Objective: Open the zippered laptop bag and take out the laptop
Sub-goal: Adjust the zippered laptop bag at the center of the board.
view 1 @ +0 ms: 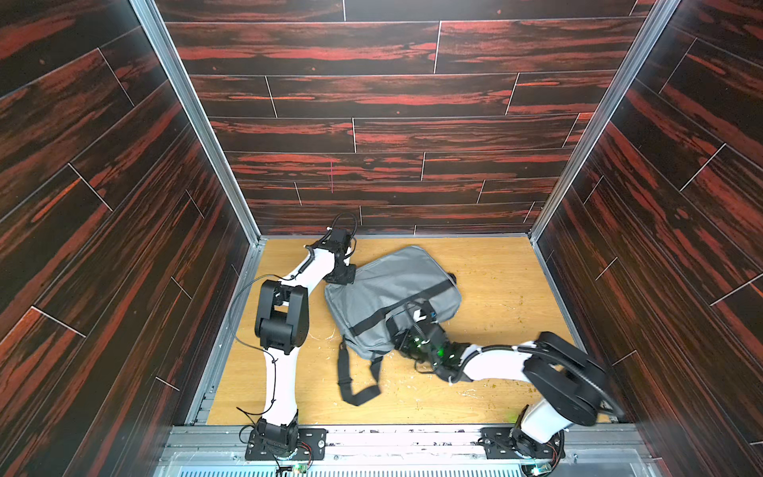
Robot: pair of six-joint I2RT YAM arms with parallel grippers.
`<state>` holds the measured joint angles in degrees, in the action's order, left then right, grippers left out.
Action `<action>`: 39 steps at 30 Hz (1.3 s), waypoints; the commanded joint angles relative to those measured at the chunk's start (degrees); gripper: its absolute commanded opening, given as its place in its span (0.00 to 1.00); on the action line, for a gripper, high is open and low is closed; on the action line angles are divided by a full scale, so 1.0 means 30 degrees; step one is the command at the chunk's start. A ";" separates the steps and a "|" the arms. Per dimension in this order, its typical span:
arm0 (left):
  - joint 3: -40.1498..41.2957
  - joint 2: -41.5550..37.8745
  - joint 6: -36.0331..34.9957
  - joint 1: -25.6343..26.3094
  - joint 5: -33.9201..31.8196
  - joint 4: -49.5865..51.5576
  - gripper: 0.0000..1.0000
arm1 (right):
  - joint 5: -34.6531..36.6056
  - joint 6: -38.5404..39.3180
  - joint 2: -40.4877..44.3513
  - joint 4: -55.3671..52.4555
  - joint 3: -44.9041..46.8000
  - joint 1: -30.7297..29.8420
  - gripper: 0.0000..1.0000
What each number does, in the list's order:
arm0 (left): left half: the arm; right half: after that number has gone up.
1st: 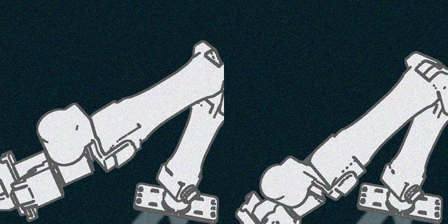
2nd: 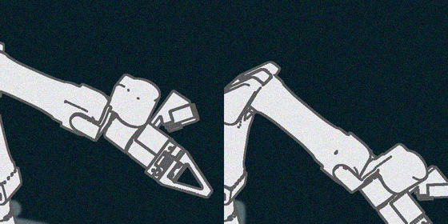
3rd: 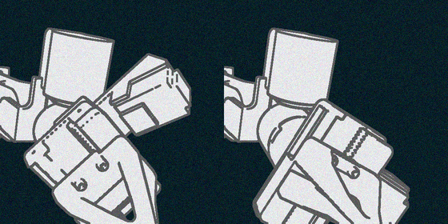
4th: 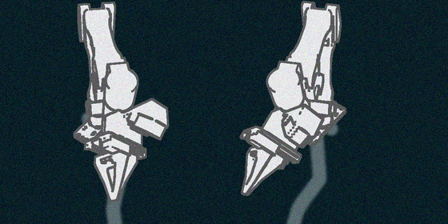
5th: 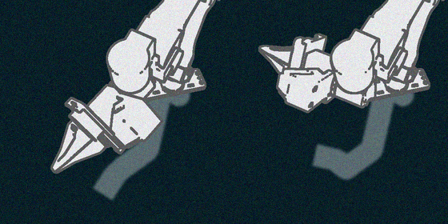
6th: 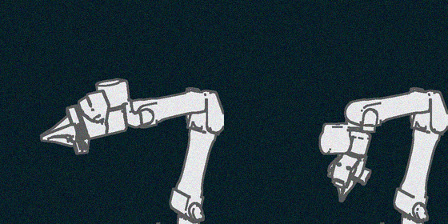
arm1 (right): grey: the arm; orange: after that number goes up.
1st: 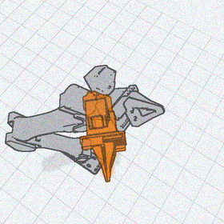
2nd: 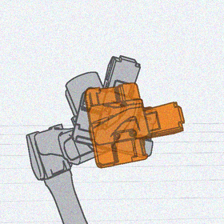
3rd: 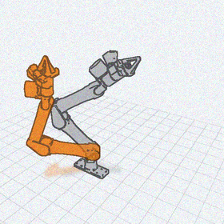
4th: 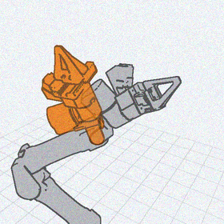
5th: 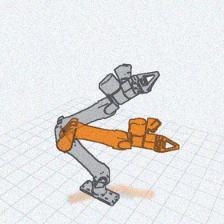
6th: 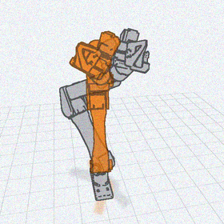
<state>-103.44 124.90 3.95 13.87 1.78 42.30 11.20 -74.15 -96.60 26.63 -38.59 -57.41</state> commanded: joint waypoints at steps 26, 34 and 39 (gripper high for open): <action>-0.4380 0.1990 -0.0022 0.0658 0.0933 0.1173 0.50 | 0.1408 -0.0481 -0.0968 -0.0008 -0.3162 -0.3005 0.40; -0.4557 -0.0725 0.1122 -0.0352 -0.0974 0.3787 0.66 | 0.1234 0.0675 0.1792 -0.1793 -0.1837 -0.3036 0.51; -0.2989 -0.3029 0.2042 -0.0719 -0.1062 0.5173 0.69 | 0.1130 0.2673 0.2576 -0.2080 -0.1884 -0.3049 0.53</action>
<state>-114.28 122.67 7.55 12.58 -0.08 51.48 13.98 -71.02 -91.85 22.72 -44.47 -66.26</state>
